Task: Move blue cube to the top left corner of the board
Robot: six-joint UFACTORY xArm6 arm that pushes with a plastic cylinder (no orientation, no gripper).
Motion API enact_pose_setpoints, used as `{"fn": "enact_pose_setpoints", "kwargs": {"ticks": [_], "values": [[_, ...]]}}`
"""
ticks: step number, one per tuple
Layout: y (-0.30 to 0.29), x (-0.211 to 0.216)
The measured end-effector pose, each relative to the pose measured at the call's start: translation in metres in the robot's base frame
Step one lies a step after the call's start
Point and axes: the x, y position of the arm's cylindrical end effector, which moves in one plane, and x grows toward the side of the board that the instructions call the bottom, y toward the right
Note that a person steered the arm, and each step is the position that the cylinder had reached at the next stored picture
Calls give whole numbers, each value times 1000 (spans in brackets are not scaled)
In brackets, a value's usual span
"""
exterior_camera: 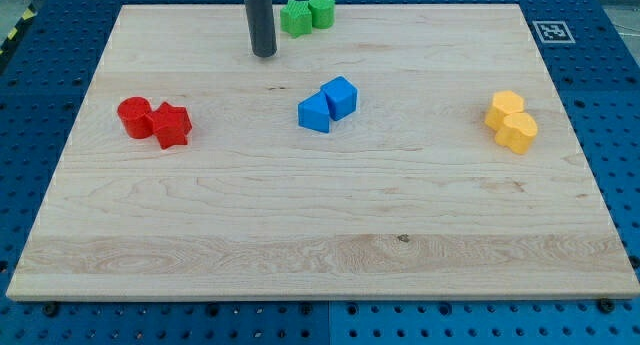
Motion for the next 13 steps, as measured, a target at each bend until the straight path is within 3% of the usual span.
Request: {"fn": "enact_pose_setpoints", "kwargs": {"ticks": [5,6,7,11,13], "values": [[31,9],[36,36],[36,36],[134,51],[154,103]]}}
